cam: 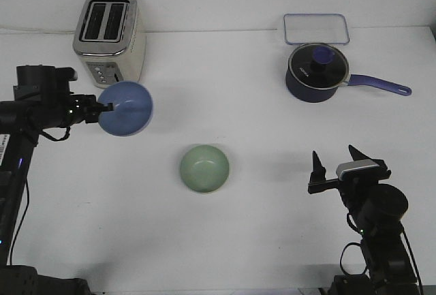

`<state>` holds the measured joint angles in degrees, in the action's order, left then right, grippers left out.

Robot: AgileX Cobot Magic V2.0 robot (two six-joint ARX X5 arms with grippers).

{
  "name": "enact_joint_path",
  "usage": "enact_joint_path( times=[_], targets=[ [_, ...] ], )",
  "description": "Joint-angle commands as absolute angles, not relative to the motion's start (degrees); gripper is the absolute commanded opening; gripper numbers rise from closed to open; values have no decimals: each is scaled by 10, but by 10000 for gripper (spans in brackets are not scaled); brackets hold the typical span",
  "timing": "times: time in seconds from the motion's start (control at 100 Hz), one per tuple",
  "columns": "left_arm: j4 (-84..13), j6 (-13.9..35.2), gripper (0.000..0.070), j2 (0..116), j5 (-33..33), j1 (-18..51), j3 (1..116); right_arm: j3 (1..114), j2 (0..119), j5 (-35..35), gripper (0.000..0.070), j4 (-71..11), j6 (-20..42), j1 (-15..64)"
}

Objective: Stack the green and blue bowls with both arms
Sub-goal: 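Lift and carry the blue bowl over the green bowl with left gripper, then lower the blue bowl into the green bowl and open the left gripper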

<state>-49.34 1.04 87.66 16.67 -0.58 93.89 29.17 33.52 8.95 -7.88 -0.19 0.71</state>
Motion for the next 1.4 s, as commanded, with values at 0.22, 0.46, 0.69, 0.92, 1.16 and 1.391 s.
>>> enact_joint_path(
  times=[0.22, 0.46, 0.69, 0.92, 1.16, 1.391],
  targets=[
    [-494, 15, 4, 888, 193, 120, 921, 296, 337, 90, 609, -73, 2, 8],
    [-477, 15, 4, 937, 189, 211, 917, 296, 337, 90, 609, -73, 2, 8],
    [-480, 10, 4, 997, 150, 252, 917, 296, 337, 90, 609, -73, 2, 8],
    [-479, 6, 4, 1036, 150, 262, 917, 296, 337, 90, 609, -73, 2, 8],
    [-481, -5, 15, 1040, 150, 262, 917, 296, 337, 90, 609, -73, 2, 8],
    [-484, -7, 157, 1041, 150, 263, 917, 296, 337, 90, 609, -73, 2, 8]
  ],
)
